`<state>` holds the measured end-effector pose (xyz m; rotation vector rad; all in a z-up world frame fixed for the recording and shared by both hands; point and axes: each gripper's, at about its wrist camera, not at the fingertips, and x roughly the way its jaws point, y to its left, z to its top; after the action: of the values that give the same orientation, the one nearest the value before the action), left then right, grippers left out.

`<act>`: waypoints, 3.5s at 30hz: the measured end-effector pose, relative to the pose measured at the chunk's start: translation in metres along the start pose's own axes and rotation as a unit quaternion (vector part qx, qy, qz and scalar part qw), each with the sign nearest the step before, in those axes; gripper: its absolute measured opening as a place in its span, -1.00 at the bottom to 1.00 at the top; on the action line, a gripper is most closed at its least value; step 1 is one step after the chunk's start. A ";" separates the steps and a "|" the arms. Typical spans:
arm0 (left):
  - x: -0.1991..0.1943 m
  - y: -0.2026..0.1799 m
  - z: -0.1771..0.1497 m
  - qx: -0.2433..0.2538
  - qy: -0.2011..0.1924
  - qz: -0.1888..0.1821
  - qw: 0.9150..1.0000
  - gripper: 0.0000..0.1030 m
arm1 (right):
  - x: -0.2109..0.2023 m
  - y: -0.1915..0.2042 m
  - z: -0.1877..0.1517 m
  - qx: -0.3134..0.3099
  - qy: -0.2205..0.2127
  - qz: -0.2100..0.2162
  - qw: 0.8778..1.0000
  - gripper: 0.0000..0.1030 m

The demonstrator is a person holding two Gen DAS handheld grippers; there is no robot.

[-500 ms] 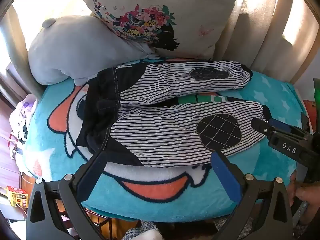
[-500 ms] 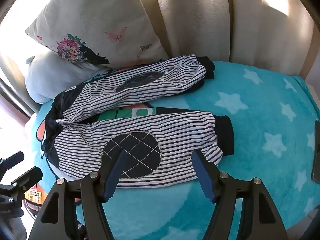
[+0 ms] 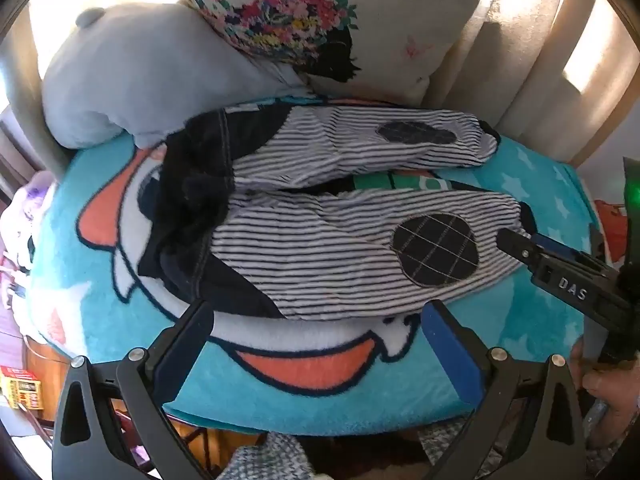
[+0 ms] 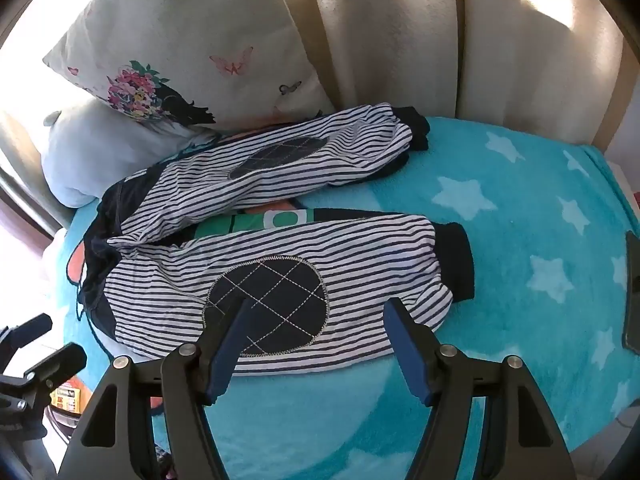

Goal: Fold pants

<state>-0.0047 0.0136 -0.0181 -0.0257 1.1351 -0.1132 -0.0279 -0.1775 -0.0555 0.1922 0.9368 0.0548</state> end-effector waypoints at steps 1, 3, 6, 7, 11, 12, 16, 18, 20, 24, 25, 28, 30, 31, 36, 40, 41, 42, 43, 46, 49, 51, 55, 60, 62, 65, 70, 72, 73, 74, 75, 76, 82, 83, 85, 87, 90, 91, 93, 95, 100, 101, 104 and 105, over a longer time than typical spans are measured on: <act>0.001 -0.001 -0.002 0.000 0.003 -0.008 1.000 1.00 | 0.002 0.001 0.002 0.000 0.005 -0.003 1.000 0.42; 0.002 0.000 -0.001 0.001 0.009 -0.019 1.000 1.00 | 0.002 0.001 0.002 0.001 0.007 -0.007 1.000 0.42; 0.003 -0.003 -0.003 0.003 0.017 -0.049 0.999 1.00 | 0.003 0.000 -0.001 0.002 0.011 -0.013 1.000 0.44; 0.002 -0.006 -0.005 0.005 0.019 -0.058 0.998 1.00 | 0.003 -0.002 -0.003 0.004 0.012 -0.016 1.000 0.44; -0.002 -0.010 -0.009 0.012 0.022 -0.065 0.998 1.00 | 0.003 -0.008 -0.006 0.017 0.019 -0.025 0.999 0.44; -0.005 -0.010 -0.009 0.011 0.017 -0.061 0.998 0.99 | 0.004 -0.010 -0.006 0.021 0.021 -0.027 0.999 0.44; -0.021 -0.003 -0.004 -0.013 -0.021 -0.049 0.998 0.95 | 0.005 -0.025 -0.008 0.040 0.027 -0.035 0.998 0.44; -0.023 0.003 0.004 -0.029 -0.027 -0.056 0.998 0.95 | 0.002 -0.036 -0.009 0.042 0.025 -0.049 0.998 0.44; -0.023 0.005 0.007 -0.043 -0.030 -0.053 0.997 0.95 | -0.001 -0.056 -0.010 0.056 0.021 -0.069 0.996 0.44; -0.029 0.012 0.014 -0.053 -0.045 -0.034 0.997 0.82 | -0.003 -0.110 -0.011 0.109 0.020 -0.103 0.988 0.44; -0.031 0.015 0.014 -0.057 -0.050 -0.027 0.997 0.82 | -0.004 -0.125 -0.011 0.124 0.021 -0.112 0.986 0.44; -0.041 0.031 0.016 -0.081 -0.071 -0.001 0.994 0.82 | -0.003 -0.149 -0.010 0.150 0.021 -0.114 0.982 0.44; -0.050 0.044 0.018 -0.093 -0.087 0.020 0.992 0.82 | -0.001 -0.160 -0.008 0.154 0.022 -0.114 0.981 0.44; -0.055 0.050 0.019 -0.099 -0.097 0.034 0.990 0.82 | 0.001 -0.162 -0.006 0.153 0.022 -0.111 0.982 0.44; -0.068 0.080 0.020 -0.131 -0.119 0.074 0.981 0.82 | 0.011 -0.160 -0.001 0.143 0.027 -0.094 0.985 0.46; -0.068 0.106 0.012 -0.181 -0.103 0.075 0.975 0.82 | 0.027 -0.147 -0.001 0.105 0.037 -0.117 0.987 0.58; -0.069 0.109 0.010 -0.188 -0.101 0.076 0.974 0.82 | 0.028 -0.146 -0.001 0.099 0.036 -0.120 0.987 0.60; -0.069 0.112 0.007 -0.196 -0.099 0.079 0.972 0.82 | 0.030 -0.144 -0.002 0.094 0.037 -0.120 0.988 0.64; -0.070 0.115 0.006 -0.203 -0.099 0.082 0.971 0.82 | 0.032 -0.144 -0.002 0.093 0.035 -0.120 0.988 0.69; -0.069 0.116 0.004 -0.207 -0.096 0.097 0.969 0.82 | 0.039 -0.144 -0.004 0.087 0.042 -0.123 0.988 0.91; -0.063 0.118 -0.001 -0.220 -0.089 0.101 0.966 0.82 | 0.049 -0.146 -0.009 0.082 0.052 -0.120 0.988 1.00; -0.056 0.125 -0.004 -0.238 -0.076 0.087 0.964 0.82 | 0.048 -0.145 -0.011 0.083 0.049 -0.120 0.988 1.00; -0.042 0.137 -0.014 -0.275 -0.059 0.058 0.958 0.82 | 0.046 -0.145 -0.013 0.089 0.045 -0.117 0.988 1.00; -0.024 0.140 -0.011 -0.264 -0.052 0.065 0.961 0.82 | 0.043 -0.152 -0.009 0.094 0.048 -0.099 0.989 0.99; -0.013 0.141 -0.008 -0.256 -0.042 0.074 0.963 0.82 | 0.035 -0.164 -0.004 0.118 0.041 -0.076 0.989 0.92; 0.005 0.148 -0.006 -0.256 -0.027 0.071 0.964 0.82 | 0.015 -0.170 -0.002 0.137 0.013 -0.054 0.989 0.89; 0.035 0.159 -0.001 -0.260 0.003 0.065 0.963 0.82 | 0.004 -0.159 -0.004 0.115 0.012 -0.027 0.993 0.78; 0.044 0.159 0.002 -0.257 0.010 0.066 0.964 0.82 | 0.005 -0.151 -0.003 0.109 0.019 -0.016 0.994 0.71; 0.049 0.159 0.004 -0.256 0.015 0.066 0.964 0.75 | 0.007 -0.147 -0.003 0.107 0.022 -0.009 0.994 0.68; 0.051 0.159 0.006 -0.254 0.018 0.066 0.965 0.65 | 0.010 -0.145 -0.005 0.105 0.026 -0.004 0.994 0.67; 0.055 0.158 0.008 -0.252 0.025 0.064 0.965 0.36 | 0.022 -0.131 -0.003 0.103 0.027 -0.002 0.994 0.64; 0.060 0.157 0.009 -0.248 0.038 0.058 0.966 0.00 | 0.025 -0.126 -0.002 0.101 0.030 0.002 0.994 0.61; 0.072 0.156 0.011 -0.257 0.061 0.035 0.964 -0.46 | 0.051 -0.103 0.009 0.093 0.046 0.024 0.994 0.27; 0.072 0.156 0.011 -0.258 0.062 0.034 0.964 -0.46 | 0.055 -0.101 0.011 0.090 0.050 0.027 0.994 0.24; 0.072 0.155 0.014 -0.250 0.063 0.036 0.966 -0.62 | 0.064 -0.096 0.013 0.090 0.058 0.029 0.994 -0.27; 0.072 0.153 0.018 -0.243 0.064 0.037 0.967 -0.71 | 0.067 -0.092 0.015 0.091 0.056 0.037 0.994 -0.73; 0.070 0.151 0.025 -0.239 0.063 0.038 0.968 -0.77 | 0.065 -0.092 0.014 0.105 0.059 0.051 0.991 -0.74; 0.067 0.152 0.025 -0.241 0.064 0.037 0.968 -0.78 | 0.061 -0.093 0.013 0.108 0.059 0.056 0.991 -0.74; 0.058 0.155 0.024 -0.247 0.063 0.034 0.966 -0.78 | 0.053 -0.094 0.009 0.122 0.062 0.071 0.988 -0.74; 0.048 0.156 0.022 -0.250 0.058 0.029 0.966 -0.78 | 0.044 -0.097 0.005 0.131 0.062 0.081 0.986 -0.74; 0.043 0.156 0.016 -0.251 0.059 0.029 0.966 -0.77 | 0.032 -0.101 -0.007 0.132 0.066 0.080 0.986 -0.74; 0.045 0.157 0.013 -0.253 0.062 0.028 0.965 -0.77 | 0.035 -0.101 -0.009 0.133 0.069 0.077 0.986 -0.74; 0.049 0.160 0.008 -0.261 0.069 0.019 0.963 -0.74 | 0.044 -0.105 -0.013 0.145 0.085 0.073 0.983 -0.69; 0.048 0.161 0.006 -0.261 0.066 0.020 0.963 -0.74 | 0.045 -0.104 -0.013 0.144 0.087 0.069 0.983 -0.62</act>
<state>0.0331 0.1679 -0.0710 -0.4714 1.2722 0.2264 -0.0156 -0.2720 -0.1188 0.5286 1.1034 0.0647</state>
